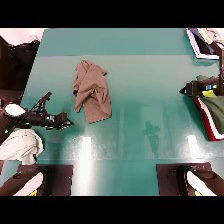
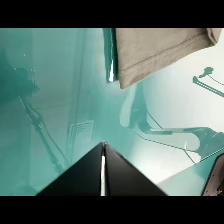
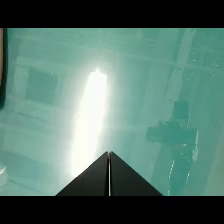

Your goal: Fold the shirts.

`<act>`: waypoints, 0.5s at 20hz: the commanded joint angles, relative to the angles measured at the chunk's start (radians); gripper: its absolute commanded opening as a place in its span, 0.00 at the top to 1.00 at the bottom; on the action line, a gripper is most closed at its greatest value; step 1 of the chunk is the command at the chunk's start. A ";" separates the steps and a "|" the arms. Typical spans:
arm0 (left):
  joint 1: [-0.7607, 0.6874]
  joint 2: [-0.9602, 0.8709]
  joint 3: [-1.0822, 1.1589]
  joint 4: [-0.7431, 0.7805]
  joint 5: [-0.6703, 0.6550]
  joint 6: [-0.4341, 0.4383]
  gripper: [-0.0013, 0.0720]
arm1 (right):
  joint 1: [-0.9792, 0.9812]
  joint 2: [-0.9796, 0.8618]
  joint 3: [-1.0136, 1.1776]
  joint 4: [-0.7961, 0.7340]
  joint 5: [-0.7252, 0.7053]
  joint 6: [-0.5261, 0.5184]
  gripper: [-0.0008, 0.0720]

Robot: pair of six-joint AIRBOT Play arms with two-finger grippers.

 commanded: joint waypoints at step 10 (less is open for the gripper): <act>0.000 0.000 0.000 -0.002 0.013 0.000 0.94 | 0.000 0.001 0.000 0.000 0.000 0.000 0.95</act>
